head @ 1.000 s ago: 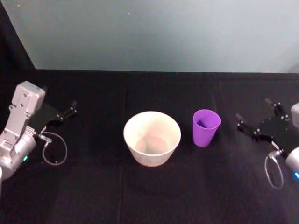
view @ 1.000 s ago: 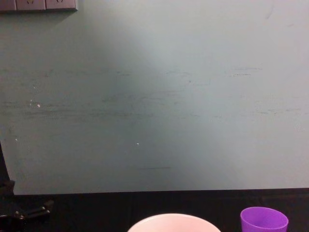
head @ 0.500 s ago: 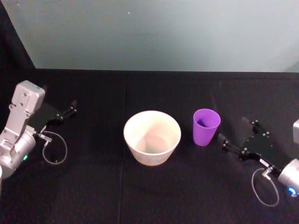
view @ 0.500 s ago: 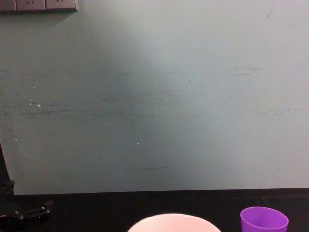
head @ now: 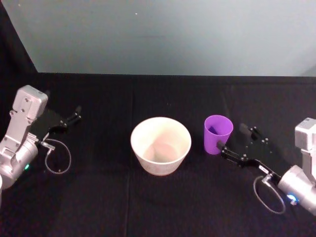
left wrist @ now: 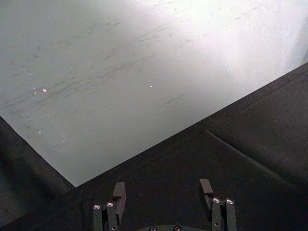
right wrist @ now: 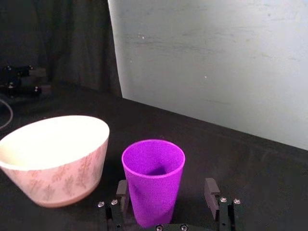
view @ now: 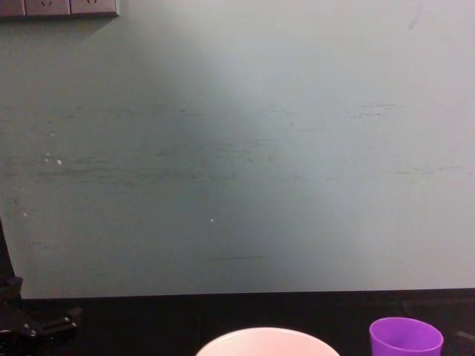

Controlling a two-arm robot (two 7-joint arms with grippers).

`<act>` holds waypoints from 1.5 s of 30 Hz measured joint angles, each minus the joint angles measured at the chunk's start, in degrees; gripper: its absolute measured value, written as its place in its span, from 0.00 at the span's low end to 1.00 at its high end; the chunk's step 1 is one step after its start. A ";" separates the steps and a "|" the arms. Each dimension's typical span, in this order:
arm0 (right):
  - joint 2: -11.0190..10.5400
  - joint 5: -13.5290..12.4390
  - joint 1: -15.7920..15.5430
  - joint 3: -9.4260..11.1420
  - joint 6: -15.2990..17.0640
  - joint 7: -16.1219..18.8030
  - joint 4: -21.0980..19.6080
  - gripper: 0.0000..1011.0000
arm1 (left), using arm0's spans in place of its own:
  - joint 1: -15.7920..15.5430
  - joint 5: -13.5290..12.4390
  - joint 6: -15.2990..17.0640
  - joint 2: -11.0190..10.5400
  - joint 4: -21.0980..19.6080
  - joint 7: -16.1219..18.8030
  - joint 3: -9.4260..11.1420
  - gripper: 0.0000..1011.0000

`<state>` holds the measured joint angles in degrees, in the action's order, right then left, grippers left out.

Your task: Pick up the cup and pour the mung beans from the cup into the bowl.

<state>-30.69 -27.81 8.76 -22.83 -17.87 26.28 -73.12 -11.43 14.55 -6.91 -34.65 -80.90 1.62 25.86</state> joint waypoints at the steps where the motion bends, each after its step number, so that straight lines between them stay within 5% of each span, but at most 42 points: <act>1: 0.54 0.19 0.50 -0.06 0.04 0.29 0.46 0.99 | 0.00 0.00 0.00 0.00 0.00 0.00 0.00 0.99; 24: 7.11 2.81 7.07 -0.46 3.58 3.18 6.46 0.99 | 0.00 0.00 0.00 0.00 0.00 0.00 0.00 0.99; 45: 7.87 4.61 5.53 2.04 3.90 4.16 5.26 0.99 | 0.00 0.00 0.00 0.00 0.00 0.00 0.00 0.99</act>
<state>-22.82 -23.20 14.29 -20.79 -13.97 30.44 -67.86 -11.43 14.55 -6.91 -34.65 -80.90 1.62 25.86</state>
